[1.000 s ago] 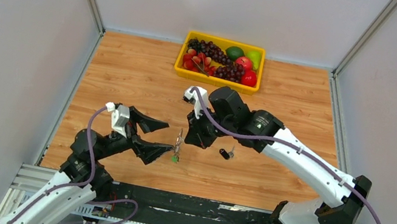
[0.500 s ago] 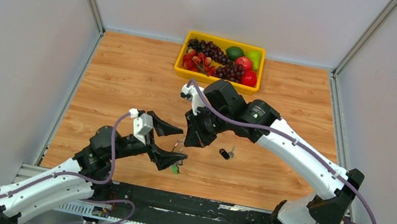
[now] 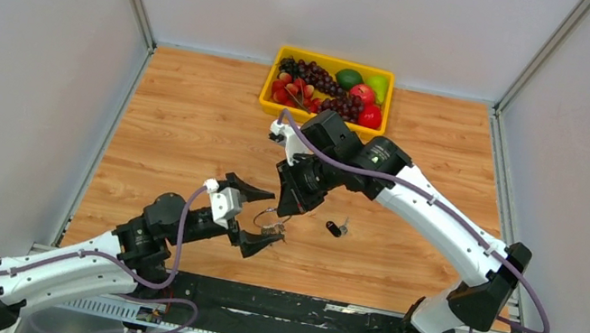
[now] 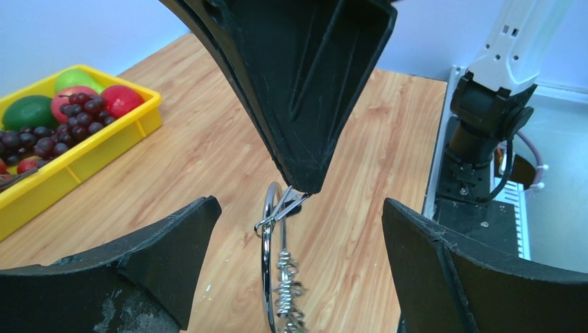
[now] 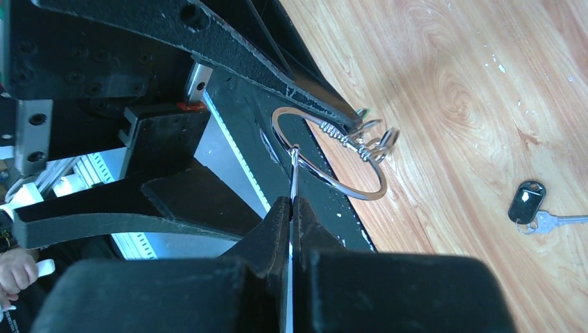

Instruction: Put the keys on the keyring

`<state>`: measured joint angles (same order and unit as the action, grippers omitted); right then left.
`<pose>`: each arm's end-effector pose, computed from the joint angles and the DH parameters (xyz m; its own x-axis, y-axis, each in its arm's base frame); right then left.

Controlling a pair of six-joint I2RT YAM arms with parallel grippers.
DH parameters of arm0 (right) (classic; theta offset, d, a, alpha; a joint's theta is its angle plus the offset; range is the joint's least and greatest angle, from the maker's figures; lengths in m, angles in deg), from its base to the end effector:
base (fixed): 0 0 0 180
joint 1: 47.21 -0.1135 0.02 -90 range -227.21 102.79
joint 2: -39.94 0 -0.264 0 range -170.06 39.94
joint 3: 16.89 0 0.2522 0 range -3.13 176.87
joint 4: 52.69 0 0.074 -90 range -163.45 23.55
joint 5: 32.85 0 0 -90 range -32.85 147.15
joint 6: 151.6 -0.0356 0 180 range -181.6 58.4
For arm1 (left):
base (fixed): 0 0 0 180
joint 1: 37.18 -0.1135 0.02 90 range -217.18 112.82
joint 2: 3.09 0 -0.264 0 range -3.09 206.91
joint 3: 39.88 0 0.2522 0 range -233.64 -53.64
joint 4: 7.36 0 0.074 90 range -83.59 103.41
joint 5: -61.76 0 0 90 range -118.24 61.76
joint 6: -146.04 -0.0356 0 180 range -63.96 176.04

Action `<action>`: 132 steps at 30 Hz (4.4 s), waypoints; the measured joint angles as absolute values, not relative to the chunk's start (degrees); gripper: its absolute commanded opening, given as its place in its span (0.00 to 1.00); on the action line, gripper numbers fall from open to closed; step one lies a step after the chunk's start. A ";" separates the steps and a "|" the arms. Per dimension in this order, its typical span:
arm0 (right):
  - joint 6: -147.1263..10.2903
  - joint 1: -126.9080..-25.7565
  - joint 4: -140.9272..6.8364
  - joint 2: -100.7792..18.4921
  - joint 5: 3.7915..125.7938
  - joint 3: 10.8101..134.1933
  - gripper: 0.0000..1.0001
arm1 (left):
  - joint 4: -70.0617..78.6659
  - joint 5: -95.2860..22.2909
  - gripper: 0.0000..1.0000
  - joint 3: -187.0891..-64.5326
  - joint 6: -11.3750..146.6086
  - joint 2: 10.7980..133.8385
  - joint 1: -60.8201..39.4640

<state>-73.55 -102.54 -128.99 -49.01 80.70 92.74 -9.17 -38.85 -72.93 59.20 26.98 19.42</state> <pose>0.1654 0.2641 0.3785 -0.6420 -0.5945 -0.4842 -0.7660 0.4692 0.4395 0.0782 -0.1305 0.2680 -0.0049 -0.0910 -0.9958 0.9227 0.3835 -0.0396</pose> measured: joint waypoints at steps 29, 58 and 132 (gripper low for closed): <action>-73.53 -102.51 -131.77 -50.85 82.32 94.97 0.00 | -13.17 -32.14 0.22 -70.20 49.18 27.59 24.30; -73.74 -102.25 -125.19 -46.85 77.31 93.60 0.46 | -13.10 -29.65 0.01 -69.63 51.81 25.36 25.10; -74.99 -105.68 -93.69 -41.64 76.99 75.61 0.27 | -7.97 -12.47 0.00 -67.51 66.01 14.30 25.10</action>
<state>-74.99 -105.68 -93.69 -41.64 76.99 75.61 -7.97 -12.47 -67.51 66.01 14.30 25.10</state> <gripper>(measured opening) 0.282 0.040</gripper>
